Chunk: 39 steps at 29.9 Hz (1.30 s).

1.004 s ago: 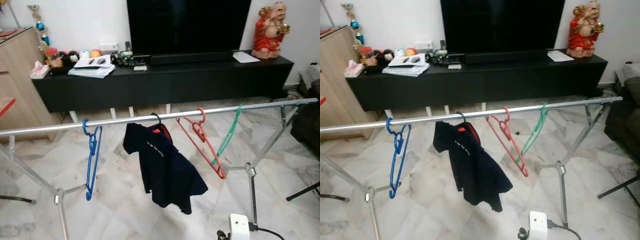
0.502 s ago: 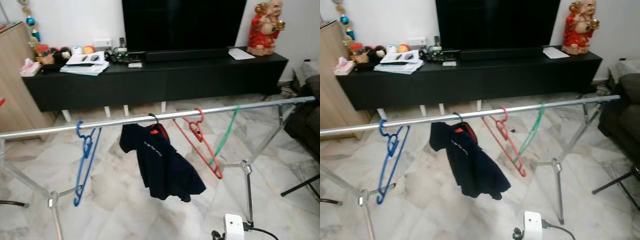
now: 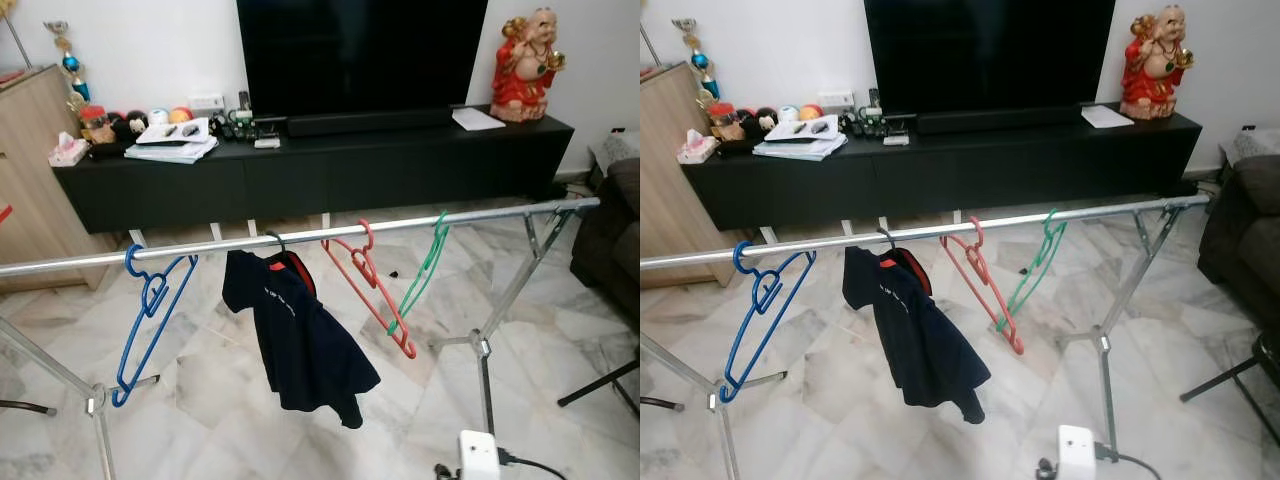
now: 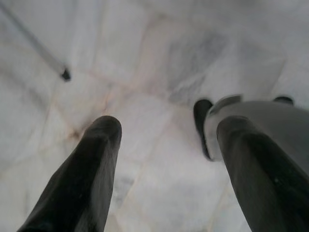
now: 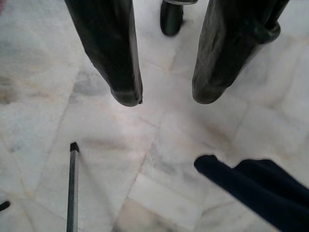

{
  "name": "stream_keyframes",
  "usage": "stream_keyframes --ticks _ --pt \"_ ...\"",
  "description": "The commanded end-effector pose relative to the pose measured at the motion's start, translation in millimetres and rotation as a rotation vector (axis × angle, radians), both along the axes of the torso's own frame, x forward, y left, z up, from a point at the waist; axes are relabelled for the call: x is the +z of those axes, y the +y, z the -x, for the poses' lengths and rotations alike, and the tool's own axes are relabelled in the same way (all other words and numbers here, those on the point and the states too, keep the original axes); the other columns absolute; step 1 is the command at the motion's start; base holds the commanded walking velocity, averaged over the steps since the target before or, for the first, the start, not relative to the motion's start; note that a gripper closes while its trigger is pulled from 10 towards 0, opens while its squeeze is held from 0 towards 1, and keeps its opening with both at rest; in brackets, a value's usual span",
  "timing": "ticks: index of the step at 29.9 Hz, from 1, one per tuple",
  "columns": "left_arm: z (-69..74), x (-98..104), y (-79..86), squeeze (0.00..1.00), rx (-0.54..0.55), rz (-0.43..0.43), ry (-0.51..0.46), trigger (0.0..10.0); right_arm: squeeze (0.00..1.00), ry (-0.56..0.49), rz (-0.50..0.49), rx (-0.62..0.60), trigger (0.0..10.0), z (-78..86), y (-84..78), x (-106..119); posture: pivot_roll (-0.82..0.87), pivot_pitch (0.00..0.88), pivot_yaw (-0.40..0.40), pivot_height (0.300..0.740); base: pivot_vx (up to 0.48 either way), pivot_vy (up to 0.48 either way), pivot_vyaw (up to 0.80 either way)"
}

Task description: Hang hanger

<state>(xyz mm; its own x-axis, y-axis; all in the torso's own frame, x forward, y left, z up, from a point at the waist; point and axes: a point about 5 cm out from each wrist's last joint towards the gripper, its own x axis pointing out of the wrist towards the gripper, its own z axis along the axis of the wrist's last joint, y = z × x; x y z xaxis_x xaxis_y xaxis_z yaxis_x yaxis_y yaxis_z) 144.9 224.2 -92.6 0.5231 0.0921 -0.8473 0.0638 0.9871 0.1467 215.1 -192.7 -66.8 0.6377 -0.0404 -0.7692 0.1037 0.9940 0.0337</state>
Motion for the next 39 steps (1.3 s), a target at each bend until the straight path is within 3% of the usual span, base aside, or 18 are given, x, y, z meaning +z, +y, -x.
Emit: stream_keyframes --ticks 1,5,12,16,18,24,39 --pt "3.7 3 15.9 0.00 0.015 -0.002 0.010 10.0 0.00 -0.003 -0.004 0.011 10.0 -1.3 3.2 0 0.02 0.008 0.022 0.740 0.000 -0.281 0.00" --pt "5.4 4 23.9 0.00 0.019 -0.008 0.012 10.0 0.00 -0.002 -0.004 0.010 10.0 -1.2 3.4 0 0.02 0.009 0.023 0.740 0.000 -0.282 0.00" --pt "5.7 4 23.5 0.00 0.017 -0.007 0.012 10.0 0.00 -0.002 -0.006 0.006 10.0 -0.8 3.4 0 0.02 0.010 0.023 0.740 0.000 -0.283 0.00" --pt "6.5 1 12.3 0.00 0.009 -0.002 0.015 10.0 0.00 -0.003 -0.007 0.005 10.0 -0.8 3.2 0 0.02 0.010 0.023 0.740 0.000 -0.330 0.00" --pt "8.3 -4 -3.7 0.00 0.008 0.021 0.023 10.0 0.00 0.000 -0.007 0.002 10.0 -0.6 2.9 0 0.02 0.010 0.022 0.740 0.000 0.000 0.00" --pt "9.8 -8 -25.0 0.00 0.002 0.049 0.028 10.0 0.00 0.010 -0.002 0.008 10.0 -0.2 2.7 0 0.02 0.011 0.021 0.740 0.000 0.000 -0.46" --pt "6.4 -11 -57.6 0.00 -0.045 0.060 0.020 10.0 0.00 0.015 0.000 0.016 10.0 -0.2 2.7 -1 0.02 0.008 0.020 0.740 0.000 -0.018 -0.74"
